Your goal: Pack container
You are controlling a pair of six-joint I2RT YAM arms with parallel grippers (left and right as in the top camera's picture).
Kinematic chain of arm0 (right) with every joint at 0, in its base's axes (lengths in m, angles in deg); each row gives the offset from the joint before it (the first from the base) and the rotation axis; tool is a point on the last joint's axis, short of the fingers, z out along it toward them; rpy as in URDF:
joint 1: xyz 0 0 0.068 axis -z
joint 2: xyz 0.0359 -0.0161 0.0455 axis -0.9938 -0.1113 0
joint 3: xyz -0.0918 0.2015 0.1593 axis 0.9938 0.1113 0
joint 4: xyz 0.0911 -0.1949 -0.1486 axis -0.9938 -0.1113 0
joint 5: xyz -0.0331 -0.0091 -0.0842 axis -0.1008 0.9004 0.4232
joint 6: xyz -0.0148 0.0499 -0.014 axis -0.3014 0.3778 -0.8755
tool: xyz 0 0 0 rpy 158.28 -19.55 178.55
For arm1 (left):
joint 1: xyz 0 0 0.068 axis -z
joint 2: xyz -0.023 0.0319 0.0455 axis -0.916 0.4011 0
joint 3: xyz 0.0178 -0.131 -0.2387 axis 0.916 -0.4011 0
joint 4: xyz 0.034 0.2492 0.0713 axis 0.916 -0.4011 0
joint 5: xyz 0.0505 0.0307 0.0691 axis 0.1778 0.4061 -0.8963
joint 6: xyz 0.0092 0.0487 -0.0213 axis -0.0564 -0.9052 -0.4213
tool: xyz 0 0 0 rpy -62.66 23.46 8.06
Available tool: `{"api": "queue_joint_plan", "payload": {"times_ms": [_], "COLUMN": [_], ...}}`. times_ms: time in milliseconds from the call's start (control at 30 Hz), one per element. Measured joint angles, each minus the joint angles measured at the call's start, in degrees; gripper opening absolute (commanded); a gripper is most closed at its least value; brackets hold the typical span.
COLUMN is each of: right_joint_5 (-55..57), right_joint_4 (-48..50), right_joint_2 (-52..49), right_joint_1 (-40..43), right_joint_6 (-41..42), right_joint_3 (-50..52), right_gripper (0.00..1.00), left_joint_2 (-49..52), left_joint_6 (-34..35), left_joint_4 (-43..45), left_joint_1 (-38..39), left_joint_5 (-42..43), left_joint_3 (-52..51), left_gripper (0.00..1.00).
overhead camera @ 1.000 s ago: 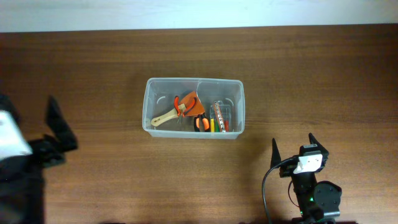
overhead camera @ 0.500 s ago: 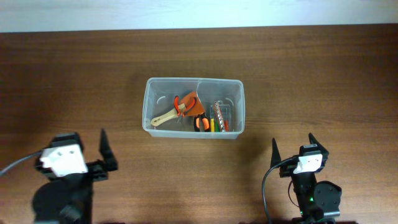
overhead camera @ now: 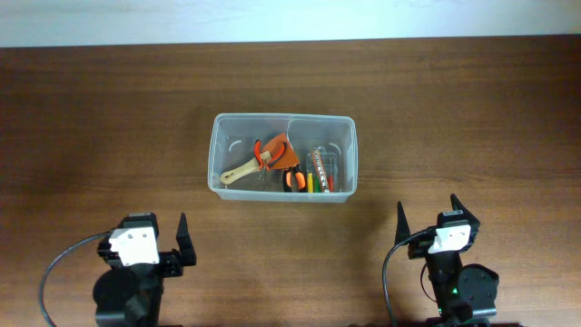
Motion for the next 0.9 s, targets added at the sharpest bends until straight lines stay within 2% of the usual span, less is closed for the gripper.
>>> {"api": "queue_joint_plan", "payload": {"times_ms": [300,700,900], "right_joint_5": [0.00,0.00,0.00], "right_joint_4": [0.02,0.02,0.02], "right_joint_2": [0.00,0.00,0.00], "right_joint_1": [0.00,0.00,0.00], "right_joint_6": [0.04,-0.04,-0.02], "right_joint_3": [0.00,0.00,0.00], "right_gripper": [0.99,0.99,0.99], "left_joint_2": [-6.27,-10.73,-10.78], "left_joint_6": [0.00,-0.17,-5.03], "left_joint_4": [-0.02,-0.07,-0.04], "left_joint_1": [0.00,0.00,0.00], "left_joint_5": [0.02,0.02,-0.02], "left_joint_3": [-8.74,-15.39,-15.43], "left_gripper": [0.99,0.99,0.99]}}
